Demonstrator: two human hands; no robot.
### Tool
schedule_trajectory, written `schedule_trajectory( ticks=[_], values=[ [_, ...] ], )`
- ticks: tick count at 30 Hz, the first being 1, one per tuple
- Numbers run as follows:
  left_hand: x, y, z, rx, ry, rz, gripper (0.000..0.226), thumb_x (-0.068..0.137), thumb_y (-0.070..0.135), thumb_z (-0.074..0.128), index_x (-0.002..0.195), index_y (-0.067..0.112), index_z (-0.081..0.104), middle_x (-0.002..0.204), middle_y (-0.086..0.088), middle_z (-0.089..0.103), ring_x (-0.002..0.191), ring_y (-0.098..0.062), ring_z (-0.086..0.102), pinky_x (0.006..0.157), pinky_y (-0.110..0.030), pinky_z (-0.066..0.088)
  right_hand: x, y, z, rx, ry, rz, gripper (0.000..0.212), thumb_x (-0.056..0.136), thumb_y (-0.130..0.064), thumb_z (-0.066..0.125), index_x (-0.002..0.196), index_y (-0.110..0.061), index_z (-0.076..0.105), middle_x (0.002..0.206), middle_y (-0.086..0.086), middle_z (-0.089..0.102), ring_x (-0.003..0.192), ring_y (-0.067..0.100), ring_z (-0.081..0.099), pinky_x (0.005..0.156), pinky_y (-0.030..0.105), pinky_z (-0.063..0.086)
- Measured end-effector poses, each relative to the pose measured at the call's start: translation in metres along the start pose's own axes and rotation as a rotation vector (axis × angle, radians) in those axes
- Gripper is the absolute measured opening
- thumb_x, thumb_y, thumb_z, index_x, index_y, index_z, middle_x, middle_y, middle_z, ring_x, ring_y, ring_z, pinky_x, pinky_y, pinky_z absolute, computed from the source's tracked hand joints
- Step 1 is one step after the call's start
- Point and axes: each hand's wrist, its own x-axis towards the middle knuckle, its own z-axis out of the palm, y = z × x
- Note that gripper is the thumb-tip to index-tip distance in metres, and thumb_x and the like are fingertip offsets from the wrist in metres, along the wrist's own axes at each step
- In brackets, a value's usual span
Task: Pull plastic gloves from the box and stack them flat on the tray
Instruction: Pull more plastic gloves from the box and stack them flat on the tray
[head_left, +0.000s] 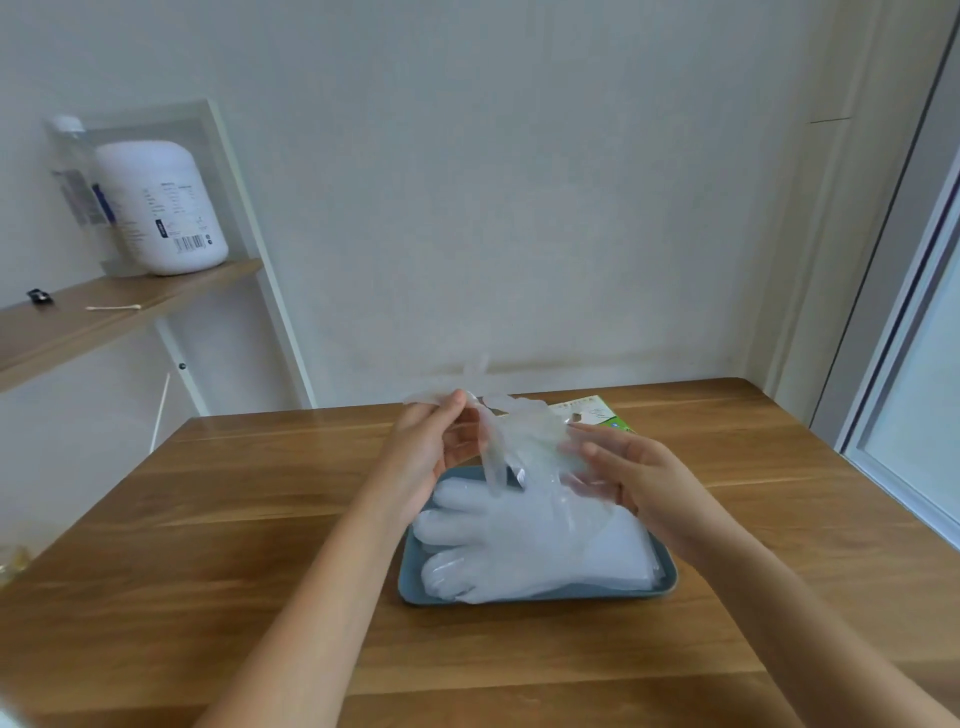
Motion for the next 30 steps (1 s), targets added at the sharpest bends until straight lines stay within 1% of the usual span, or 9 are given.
schedule_trajectory(
  ticks=[3, 8, 14, 17, 19, 22, 25, 28, 30],
  values=[
    [-0.008, 0.001, -0.012, 0.048, -0.075, 0.030, 0.023, 0.100, 0.012, 0.045, 0.090, 0.004, 0.065, 0.083, -0.005, 0.072, 0.077, -0.017, 0.068, 0.067, -0.025, 0.055, 0.007, 0.002, 0.000, 0.105, 0.131, 0.057, 0.020, 0.092, 0.003, 0.053, 0.108, 0.004, 0.066, 0.096, 0.017, 0.071, 0.080, 0.018, 0.071, 0.068, 0.020, 0.057],
    [-0.021, 0.007, -0.029, 0.046, -0.071, -0.050, 0.018, 0.098, 0.010, 0.048, 0.099, 0.003, 0.064, 0.083, -0.009, 0.073, 0.070, -0.018, 0.069, 0.058, -0.025, 0.056, 0.009, -0.004, 0.001, -0.009, 0.189, -0.004, 0.016, 0.092, -0.003, 0.055, 0.096, -0.003, 0.071, 0.070, 0.007, 0.063, 0.066, 0.014, 0.060, 0.064, 0.022, 0.057],
    [-0.033, 0.020, -0.053, 0.840, -0.060, -0.347, 0.024, 0.099, 0.026, 0.053, 0.116, 0.011, 0.059, 0.091, -0.006, 0.071, 0.075, -0.017, 0.069, 0.067, -0.027, 0.056, 0.009, -0.029, 0.017, -0.597, 0.195, -0.214, 0.018, 0.095, -0.017, 0.056, 0.086, -0.014, 0.071, 0.050, -0.003, 0.046, 0.043, 0.006, 0.037, 0.045, 0.018, 0.032],
    [-0.035, 0.029, -0.053, 1.050, 0.125, -0.147, 0.058, 0.092, 0.050, 0.055, 0.141, 0.022, 0.041, 0.130, 0.004, 0.058, 0.114, -0.013, 0.059, 0.095, -0.031, 0.046, 0.009, -0.054, 0.032, -1.043, 0.084, -0.329, 0.026, 0.090, -0.025, 0.063, 0.077, -0.004, 0.068, 0.054, 0.007, 0.046, 0.043, 0.008, 0.033, 0.045, 0.018, 0.030],
    [-0.040, 0.037, -0.039, 0.977, 0.067, 0.056, 0.079, 0.078, 0.067, 0.060, 0.144, 0.032, 0.036, 0.142, 0.017, 0.043, 0.128, -0.004, 0.044, 0.101, -0.026, 0.036, 0.008, -0.071, 0.046, -1.211, -0.002, -0.372, 0.037, 0.090, -0.030, 0.063, 0.073, 0.003, 0.062, 0.055, 0.009, 0.044, 0.046, 0.011, 0.031, 0.049, 0.021, 0.030],
    [-0.046, 0.041, -0.006, 0.815, -0.155, 0.177, 0.084, 0.062, 0.070, 0.073, 0.135, 0.041, 0.044, 0.133, 0.027, 0.048, 0.124, 0.011, 0.042, 0.100, -0.020, 0.036, 0.004, -0.088, 0.068, -1.396, -0.126, -0.384, 0.027, 0.091, -0.031, 0.059, 0.078, -0.009, 0.068, 0.056, -0.003, 0.046, 0.053, 0.012, 0.040, 0.048, 0.019, 0.030],
    [-0.040, 0.036, 0.013, 0.822, -0.208, 0.248, 0.047, 0.079, 0.033, 0.077, 0.122, 0.036, 0.057, 0.117, 0.020, 0.064, 0.110, 0.006, 0.057, 0.091, -0.022, 0.049, 0.002, -0.097, 0.080, -1.515, -0.145, -0.388, 0.022, 0.091, -0.032, 0.058, 0.088, -0.015, 0.071, 0.066, 0.000, 0.055, 0.064, 0.017, 0.052, 0.053, 0.024, 0.034],
    [-0.036, 0.029, 0.017, 0.881, -0.237, 0.233, 0.022, 0.086, 0.012, 0.064, 0.086, 0.034, 0.063, 0.076, 0.027, 0.065, 0.074, 0.010, 0.060, 0.069, -0.014, 0.047, -0.001, -0.104, 0.076, -1.480, -0.147, -0.407, 0.026, 0.090, -0.031, 0.060, 0.081, -0.011, 0.071, 0.056, -0.003, 0.050, 0.054, 0.011, 0.045, 0.048, 0.018, 0.032],
    [-0.035, 0.025, 0.013, 0.909, -0.259, 0.151, 0.030, 0.089, 0.012, 0.062, 0.064, 0.030, 0.060, 0.049, 0.026, 0.054, 0.053, 0.008, 0.052, 0.054, -0.009, 0.038, -0.002, -0.108, 0.070, -1.403, -0.149, -0.410, 0.022, 0.090, -0.029, 0.062, 0.082, -0.012, 0.074, 0.052, -0.007, 0.049, 0.048, 0.008, 0.044, 0.049, 0.015, 0.035]
  ],
)
